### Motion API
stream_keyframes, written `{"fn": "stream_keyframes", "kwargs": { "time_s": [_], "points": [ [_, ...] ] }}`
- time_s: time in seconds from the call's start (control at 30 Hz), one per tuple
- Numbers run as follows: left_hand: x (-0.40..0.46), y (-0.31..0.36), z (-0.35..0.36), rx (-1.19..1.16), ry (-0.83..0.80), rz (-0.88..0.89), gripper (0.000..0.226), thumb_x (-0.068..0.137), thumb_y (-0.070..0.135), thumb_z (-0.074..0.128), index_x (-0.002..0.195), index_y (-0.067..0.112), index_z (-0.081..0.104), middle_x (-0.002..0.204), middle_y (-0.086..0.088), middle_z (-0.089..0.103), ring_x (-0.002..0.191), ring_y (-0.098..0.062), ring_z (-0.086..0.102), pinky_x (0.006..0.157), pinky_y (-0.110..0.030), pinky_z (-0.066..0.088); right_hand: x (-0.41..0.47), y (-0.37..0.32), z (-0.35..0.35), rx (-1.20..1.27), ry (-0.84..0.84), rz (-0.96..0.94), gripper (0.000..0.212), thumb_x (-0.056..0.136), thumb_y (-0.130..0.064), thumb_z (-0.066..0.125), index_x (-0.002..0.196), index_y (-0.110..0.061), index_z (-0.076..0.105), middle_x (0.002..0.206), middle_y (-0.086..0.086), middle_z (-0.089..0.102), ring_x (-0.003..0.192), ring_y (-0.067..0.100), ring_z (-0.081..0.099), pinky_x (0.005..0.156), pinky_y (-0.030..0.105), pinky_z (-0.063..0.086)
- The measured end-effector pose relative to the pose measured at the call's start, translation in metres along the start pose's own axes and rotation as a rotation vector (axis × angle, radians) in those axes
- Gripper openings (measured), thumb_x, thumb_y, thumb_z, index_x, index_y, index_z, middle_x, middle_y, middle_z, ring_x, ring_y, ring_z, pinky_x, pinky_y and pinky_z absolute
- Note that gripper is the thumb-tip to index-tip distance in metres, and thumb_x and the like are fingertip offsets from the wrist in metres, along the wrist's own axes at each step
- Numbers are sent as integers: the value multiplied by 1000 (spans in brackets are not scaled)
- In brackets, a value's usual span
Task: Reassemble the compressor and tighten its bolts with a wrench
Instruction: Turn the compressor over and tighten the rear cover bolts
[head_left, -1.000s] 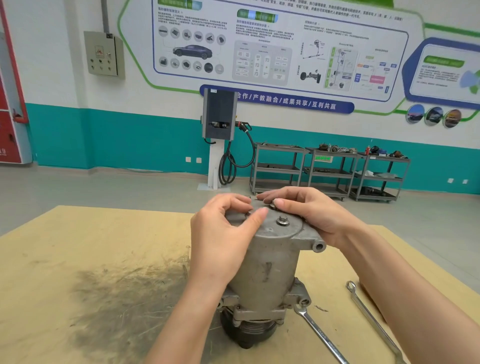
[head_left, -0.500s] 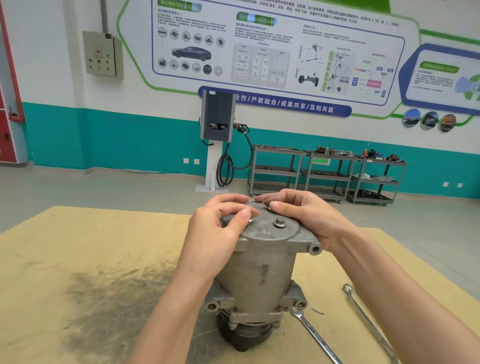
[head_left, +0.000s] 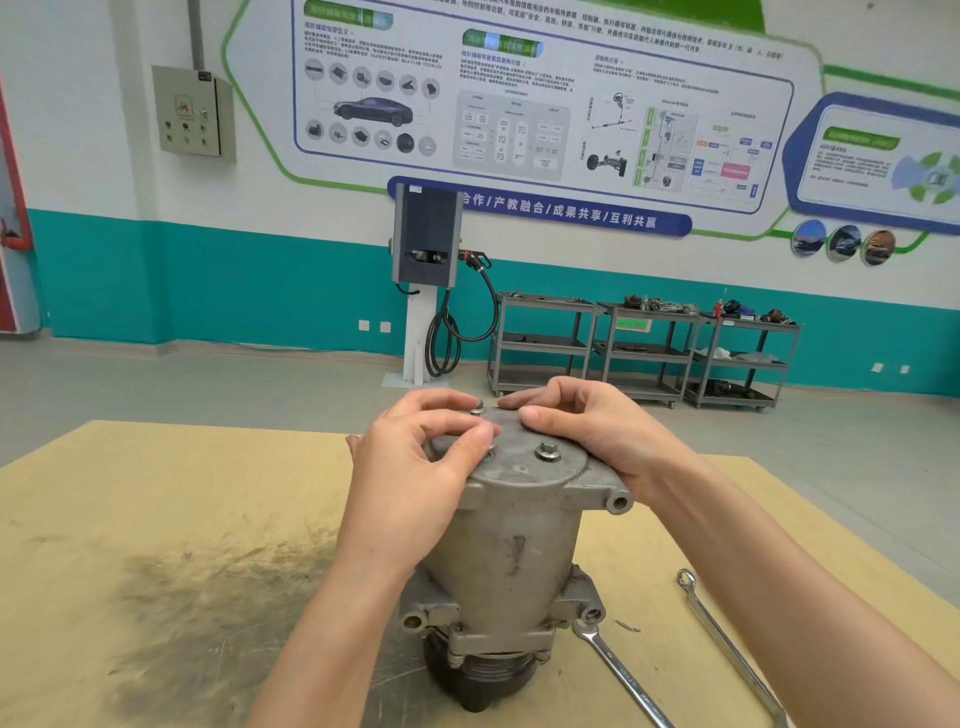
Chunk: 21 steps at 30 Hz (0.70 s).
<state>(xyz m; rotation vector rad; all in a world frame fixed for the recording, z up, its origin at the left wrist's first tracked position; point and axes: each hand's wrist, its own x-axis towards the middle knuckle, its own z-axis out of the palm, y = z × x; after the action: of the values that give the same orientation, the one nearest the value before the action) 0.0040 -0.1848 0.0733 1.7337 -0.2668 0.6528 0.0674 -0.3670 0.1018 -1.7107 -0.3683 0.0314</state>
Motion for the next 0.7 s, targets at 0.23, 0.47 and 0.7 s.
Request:
{"fn": "stream_keyframes", "kwargs": {
  "time_s": [0.23, 0.47, 0.7],
  "points": [
    [-3, 5, 2, 68, -1, 18, 12, 77, 46, 72, 77, 34, 72, 101, 20, 65, 109, -4, 58, 109, -45, 36, -2, 1, -4, 91, -69, 35, 22, 75, -16, 73, 94, -7, 69, 109, 2, 74, 87, 15, 72, 67, 23, 57],
    [-4, 3, 9, 32, 70, 15, 10, 80, 27, 78, 71, 24, 73, 91, 16, 66, 96, -4, 62, 109, -56, 34, -1, -1, 2, 16, 28, 10, 21, 82, -3, 72, 72, -9, 54, 104, 4, 75, 84, 14, 72, 63, 22, 57],
    [-3, 3, 3, -30, -71, -10, 23, 94, 15, 61, 83, 27, 77, 104, 18, 65, 107, -1, 57, 109, -44, 36, -5, 0, -6, 94, -74, 77, 14, 89, -8, 63, 101, -6, 71, 109, 3, 74, 85, 15, 72, 65, 22, 57]
  ]
}}
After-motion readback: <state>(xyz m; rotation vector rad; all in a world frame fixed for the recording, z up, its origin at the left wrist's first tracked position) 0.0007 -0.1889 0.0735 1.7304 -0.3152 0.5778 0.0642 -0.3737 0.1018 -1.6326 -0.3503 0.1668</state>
